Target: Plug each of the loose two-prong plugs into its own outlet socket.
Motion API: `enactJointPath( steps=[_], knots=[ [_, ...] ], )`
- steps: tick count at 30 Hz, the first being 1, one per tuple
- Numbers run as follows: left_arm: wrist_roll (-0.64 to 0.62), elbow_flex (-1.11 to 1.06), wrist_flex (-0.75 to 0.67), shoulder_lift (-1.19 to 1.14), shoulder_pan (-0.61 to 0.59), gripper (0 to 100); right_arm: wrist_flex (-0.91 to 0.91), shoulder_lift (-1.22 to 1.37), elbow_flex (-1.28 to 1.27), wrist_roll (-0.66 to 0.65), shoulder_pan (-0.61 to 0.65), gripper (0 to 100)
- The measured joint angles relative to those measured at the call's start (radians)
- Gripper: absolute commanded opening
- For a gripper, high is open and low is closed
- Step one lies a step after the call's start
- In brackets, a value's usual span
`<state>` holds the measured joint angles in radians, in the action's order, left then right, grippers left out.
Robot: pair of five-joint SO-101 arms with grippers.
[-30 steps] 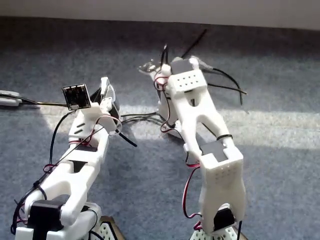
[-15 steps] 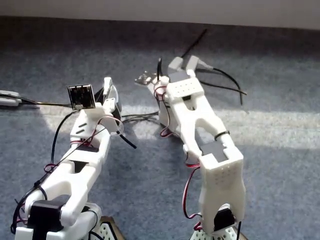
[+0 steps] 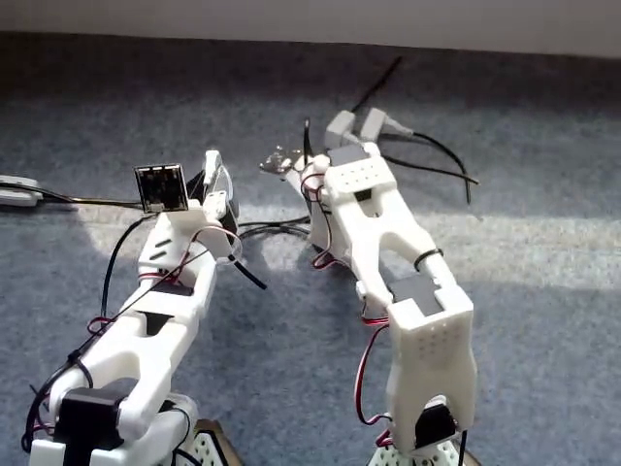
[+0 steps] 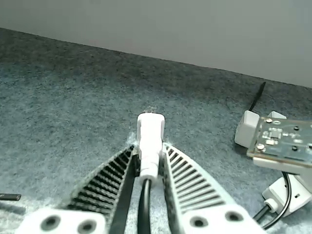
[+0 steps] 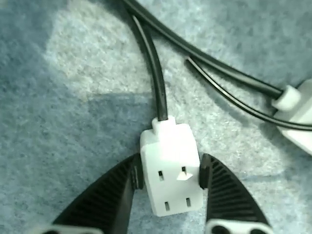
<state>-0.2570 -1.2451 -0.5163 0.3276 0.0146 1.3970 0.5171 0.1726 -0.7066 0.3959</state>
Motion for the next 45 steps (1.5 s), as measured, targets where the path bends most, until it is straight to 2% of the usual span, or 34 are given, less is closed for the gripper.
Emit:
enactJointPath(
  steps=[6, 11, 22, 28, 30, 38, 42, 45],
  knots=[
    [-0.002, 0.000, 0.000, 0.000, 0.005, 1, -0.002, -0.002, -0.012, 0.031, -0.018, 15.2],
    [-0.002, 0.000, 0.000, 0.000, 0.005, 1, 0.009, 0.003, 0.046, 0.216, -0.083, 15.2],
    [-0.002, 0.000, 0.000, 0.000, 0.005, 1, -0.064, 0.003, 0.075, 0.953, -0.135, 15.2],
    [-0.002, 0.000, 0.000, 0.000, 0.005, 1, -0.115, 0.003, 0.075, 1.407, -0.023, 15.2],
    [-0.002, 0.000, 0.000, 0.000, 0.005, 1, -0.144, 0.003, 0.075, 1.514, 0.018, 15.2],
    [-0.002, 0.000, 0.000, 0.000, 0.005, 1, -0.264, 0.003, 0.075, 1.732, 0.098, 15.6],
    [-0.002, 0.000, 0.000, 0.000, 0.005, 1, -0.276, 0.003, 0.075, 1.745, 0.101, 21.6],
    [-0.002, 0.000, 0.000, 0.000, 0.005, 1, -0.258, 0.005, 0.109, 1.686, 0.109, 27.0]
  ],
)
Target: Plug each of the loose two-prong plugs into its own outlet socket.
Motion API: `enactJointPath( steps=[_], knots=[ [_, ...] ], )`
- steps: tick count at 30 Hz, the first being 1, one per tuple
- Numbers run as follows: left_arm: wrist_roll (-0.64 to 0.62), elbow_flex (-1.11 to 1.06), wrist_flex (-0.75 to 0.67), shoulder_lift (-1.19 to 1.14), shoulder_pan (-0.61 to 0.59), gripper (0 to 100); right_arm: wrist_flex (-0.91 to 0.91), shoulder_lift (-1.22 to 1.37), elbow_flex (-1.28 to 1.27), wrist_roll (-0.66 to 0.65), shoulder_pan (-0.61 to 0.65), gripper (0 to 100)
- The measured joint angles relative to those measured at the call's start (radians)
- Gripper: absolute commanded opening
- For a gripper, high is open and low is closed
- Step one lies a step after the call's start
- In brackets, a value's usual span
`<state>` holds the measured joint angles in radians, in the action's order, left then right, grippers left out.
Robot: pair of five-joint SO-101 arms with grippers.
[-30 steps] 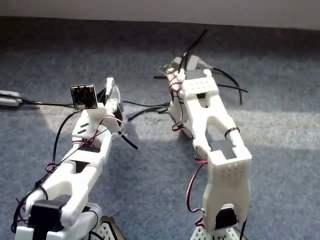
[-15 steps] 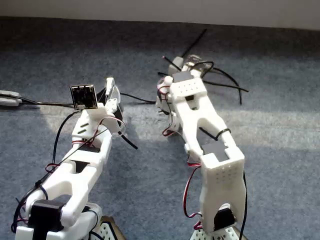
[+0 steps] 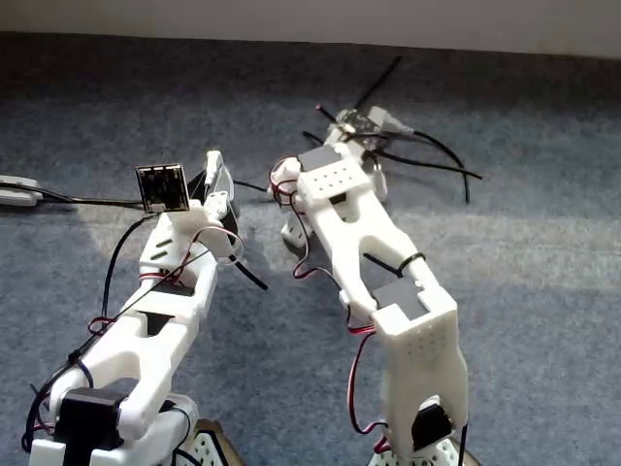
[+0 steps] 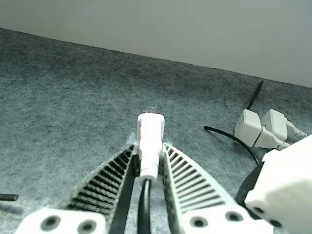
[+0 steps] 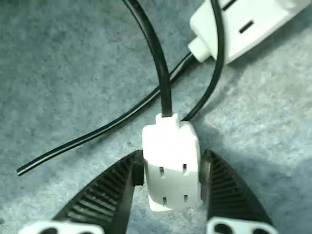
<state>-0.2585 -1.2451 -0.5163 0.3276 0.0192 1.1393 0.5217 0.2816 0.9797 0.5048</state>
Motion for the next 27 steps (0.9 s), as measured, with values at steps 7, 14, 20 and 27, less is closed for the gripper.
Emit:
enactJointPath(
  steps=[7, 14, 20, 27],
  knots=[
    [0.000, 0.000, 0.000, 0.000, 0.000, 1, 0.164, -0.064, 0.195, -0.261, 0.038, 27.1],
    [0.114, 0.060, 0.141, 0.000, 0.040, 1, 0.377, -0.199, 0.405, -0.546, -0.048, 27.1],
    [0.318, 0.121, 0.239, 0.000, 0.121, 1, 0.537, -0.330, 0.508, -0.779, -0.157, 27.1],
    [0.689, 0.135, 0.258, 0.000, 0.270, 1, 0.580, -0.385, 0.371, -0.839, -0.382, 27.1]
  ],
)
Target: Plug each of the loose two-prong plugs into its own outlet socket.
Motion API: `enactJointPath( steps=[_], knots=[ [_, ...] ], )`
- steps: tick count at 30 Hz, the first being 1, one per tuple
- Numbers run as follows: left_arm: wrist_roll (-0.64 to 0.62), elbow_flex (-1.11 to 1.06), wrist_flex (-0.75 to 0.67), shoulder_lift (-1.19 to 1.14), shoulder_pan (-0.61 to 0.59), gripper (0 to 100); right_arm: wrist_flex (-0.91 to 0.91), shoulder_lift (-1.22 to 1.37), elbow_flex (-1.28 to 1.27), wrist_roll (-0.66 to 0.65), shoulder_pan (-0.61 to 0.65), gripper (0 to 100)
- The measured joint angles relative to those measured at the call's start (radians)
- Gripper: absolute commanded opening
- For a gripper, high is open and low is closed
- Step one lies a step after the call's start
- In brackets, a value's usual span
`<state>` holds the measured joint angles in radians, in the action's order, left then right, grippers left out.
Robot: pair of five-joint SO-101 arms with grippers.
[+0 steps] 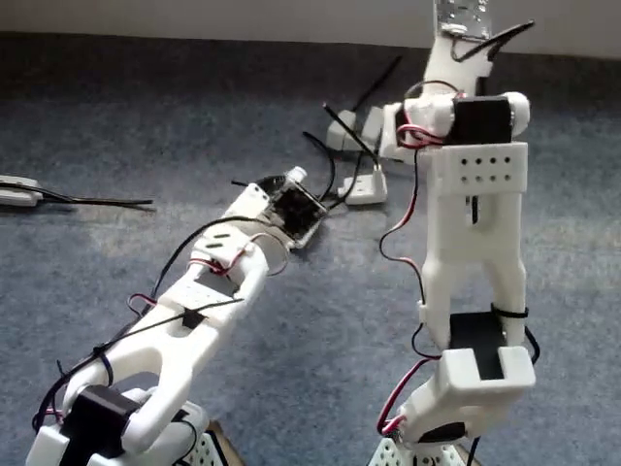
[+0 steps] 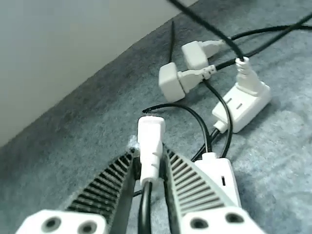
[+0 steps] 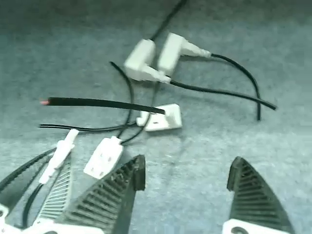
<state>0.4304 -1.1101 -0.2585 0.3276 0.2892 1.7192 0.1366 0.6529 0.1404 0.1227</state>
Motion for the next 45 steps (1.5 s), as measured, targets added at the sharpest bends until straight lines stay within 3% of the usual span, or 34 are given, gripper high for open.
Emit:
enactJointPath(
  steps=[3, 6, 16, 19, 23, 32, 39, 45],
  knots=[
    [0.144, 0.040, 0.051, 0.000, 0.043, 1, -0.002, 0.000, -0.115, -0.003, -0.061, 27.1],
    [0.178, 0.144, 0.187, -0.002, 0.051, 1, -0.002, 0.000, -0.209, -0.003, -0.101, 27.1],
    [0.187, 0.758, 1.002, -0.313, 0.037, 1, -0.158, 0.000, -0.569, -0.003, -0.104, 27.1],
    [0.150, 0.925, 1.204, -0.450, 0.037, 1, -0.201, 0.000, -0.629, -0.003, -0.106, 27.1],
    [-0.038, 1.138, 1.396, -0.588, 0.012, 1, -0.261, 0.000, -0.707, -0.003, -0.106, 27.1],
    [-0.242, 1.574, 1.695, -0.769, 0.012, 1, -0.404, 0.000, -0.847, -0.003, -0.106, 27.1],
    [-0.253, 1.749, 1.820, -0.801, 0.015, 1, -0.612, 0.000, -1.003, 0.012, -0.106, 27.1],
    [-0.206, 1.743, 1.860, -0.802, 0.014, 1, -0.793, 0.000, -1.122, 0.031, -0.106, 27.1]
  ],
)
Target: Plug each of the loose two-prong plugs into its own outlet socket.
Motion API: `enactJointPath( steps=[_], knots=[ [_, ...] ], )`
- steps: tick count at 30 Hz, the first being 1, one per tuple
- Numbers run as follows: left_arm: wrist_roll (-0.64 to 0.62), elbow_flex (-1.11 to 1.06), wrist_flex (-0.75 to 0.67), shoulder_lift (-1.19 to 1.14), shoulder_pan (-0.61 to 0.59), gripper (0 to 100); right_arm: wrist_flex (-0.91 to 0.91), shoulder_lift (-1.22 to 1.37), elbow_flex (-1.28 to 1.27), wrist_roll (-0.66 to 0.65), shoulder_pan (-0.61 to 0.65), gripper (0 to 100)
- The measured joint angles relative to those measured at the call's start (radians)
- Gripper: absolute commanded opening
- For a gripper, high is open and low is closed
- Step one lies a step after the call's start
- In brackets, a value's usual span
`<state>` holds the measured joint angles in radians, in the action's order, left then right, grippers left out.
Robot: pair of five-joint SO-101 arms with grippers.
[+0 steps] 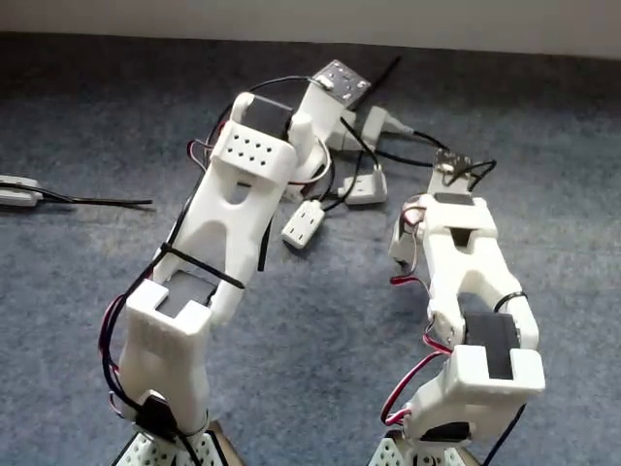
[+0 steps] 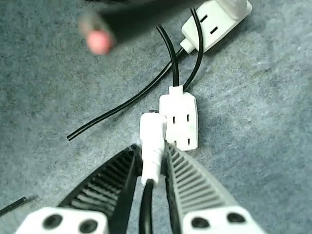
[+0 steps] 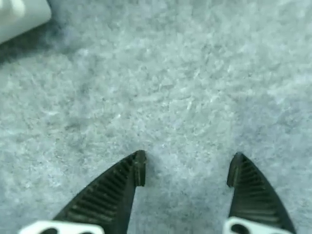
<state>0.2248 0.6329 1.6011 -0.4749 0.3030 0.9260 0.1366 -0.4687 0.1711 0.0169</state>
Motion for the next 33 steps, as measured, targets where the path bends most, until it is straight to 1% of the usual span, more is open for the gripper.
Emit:
enactJointPath(
  steps=[6, 8, 11, 17, 19, 23, 25, 33],
  knots=[
    [-0.023, -0.072, 0.000, 0.000, 0.000, 1, -0.035, -0.002, -0.014, 0.005, 0.000, 27.1],
    [-0.069, -0.075, 0.000, 0.000, 0.000, 1, -0.035, -0.002, -0.014, 0.005, 0.000, 27.1],
    [-0.181, -0.075, 0.005, 0.000, -0.003, 1, -0.035, -0.002, -0.014, 0.005, 0.000, 27.1],
    [-0.477, -0.077, 0.018, 0.000, -0.009, 1, -0.035, -0.002, -0.014, 0.005, 0.000, 27.1],
    [-0.612, -0.081, 0.040, 0.000, -0.008, 1, -0.035, -0.002, -0.014, 0.005, 0.000, 27.1],
    [-0.925, -0.081, 0.064, 0.000, -0.009, 1, -0.035, -0.002, -0.014, 0.005, 0.000, 27.1],
    [-1.053, -0.081, 0.071, 0.000, -0.011, 1, -0.046, -0.002, -0.015, 0.005, 0.000, 27.1],
    [-1.404, -0.081, 0.071, 0.000, 0.038, 1, -0.051, -0.002, -0.017, 0.005, 0.000, 27.1]
  ],
)
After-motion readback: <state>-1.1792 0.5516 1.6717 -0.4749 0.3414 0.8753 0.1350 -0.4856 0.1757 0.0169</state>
